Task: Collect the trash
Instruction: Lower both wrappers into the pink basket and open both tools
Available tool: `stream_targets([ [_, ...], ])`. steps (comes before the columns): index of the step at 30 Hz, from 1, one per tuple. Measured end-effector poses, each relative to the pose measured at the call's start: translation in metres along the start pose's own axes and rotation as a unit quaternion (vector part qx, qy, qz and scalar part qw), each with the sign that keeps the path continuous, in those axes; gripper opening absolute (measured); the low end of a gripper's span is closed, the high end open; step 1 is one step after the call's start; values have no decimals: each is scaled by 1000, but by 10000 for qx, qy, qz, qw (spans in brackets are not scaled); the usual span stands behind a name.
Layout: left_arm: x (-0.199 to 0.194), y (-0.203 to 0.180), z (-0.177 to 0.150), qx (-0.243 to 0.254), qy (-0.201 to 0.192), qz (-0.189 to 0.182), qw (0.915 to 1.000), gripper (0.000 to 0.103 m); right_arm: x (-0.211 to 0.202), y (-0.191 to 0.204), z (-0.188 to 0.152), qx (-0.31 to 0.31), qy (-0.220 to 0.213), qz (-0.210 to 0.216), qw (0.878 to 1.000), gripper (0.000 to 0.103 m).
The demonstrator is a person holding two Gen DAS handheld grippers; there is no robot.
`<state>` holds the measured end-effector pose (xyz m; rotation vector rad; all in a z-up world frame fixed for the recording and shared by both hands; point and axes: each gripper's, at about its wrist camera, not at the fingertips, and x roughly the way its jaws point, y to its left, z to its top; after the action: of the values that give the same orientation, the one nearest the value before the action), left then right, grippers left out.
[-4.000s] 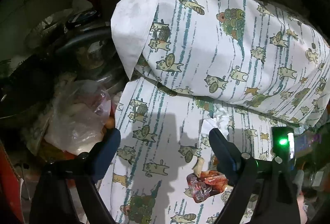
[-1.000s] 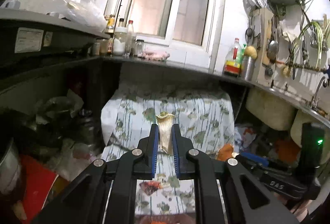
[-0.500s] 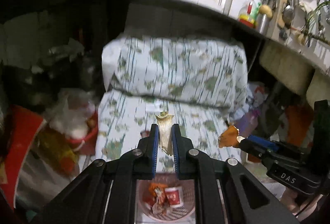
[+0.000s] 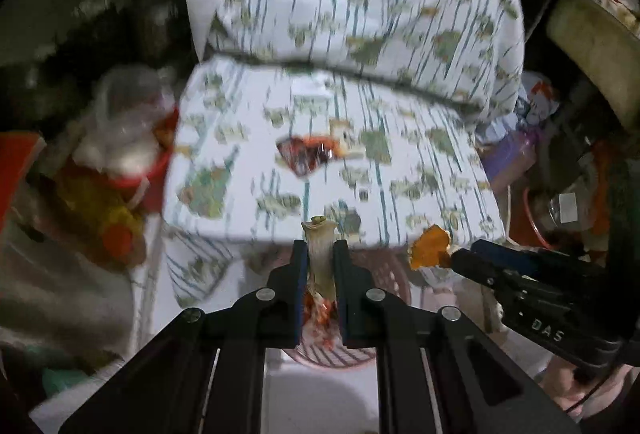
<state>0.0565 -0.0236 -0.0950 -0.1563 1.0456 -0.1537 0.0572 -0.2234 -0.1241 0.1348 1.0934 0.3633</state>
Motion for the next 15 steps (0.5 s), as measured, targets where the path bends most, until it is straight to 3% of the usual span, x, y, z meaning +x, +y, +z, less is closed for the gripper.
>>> stream_targets([
  [2, 13, 5, -1, -97, 202, -44, 9997, 14, 14, -8, -3, 66, 185, -150, 9997, 30],
  [7, 36, 9, -4, -198, 528, -122, 9983, 14, 46, -29, -9, 559, 756, 99, 9955, 30],
  [11, 44, 2, -5, -67, 631, -180, 9978, 14, 58, -32, -9, 526, 865, -28, 9949, 30],
  [15, 47, -3, -6, -78, 689, -274, 9972, 14, 63, -35, -8, 685, 950, 127, 9930, 30],
])
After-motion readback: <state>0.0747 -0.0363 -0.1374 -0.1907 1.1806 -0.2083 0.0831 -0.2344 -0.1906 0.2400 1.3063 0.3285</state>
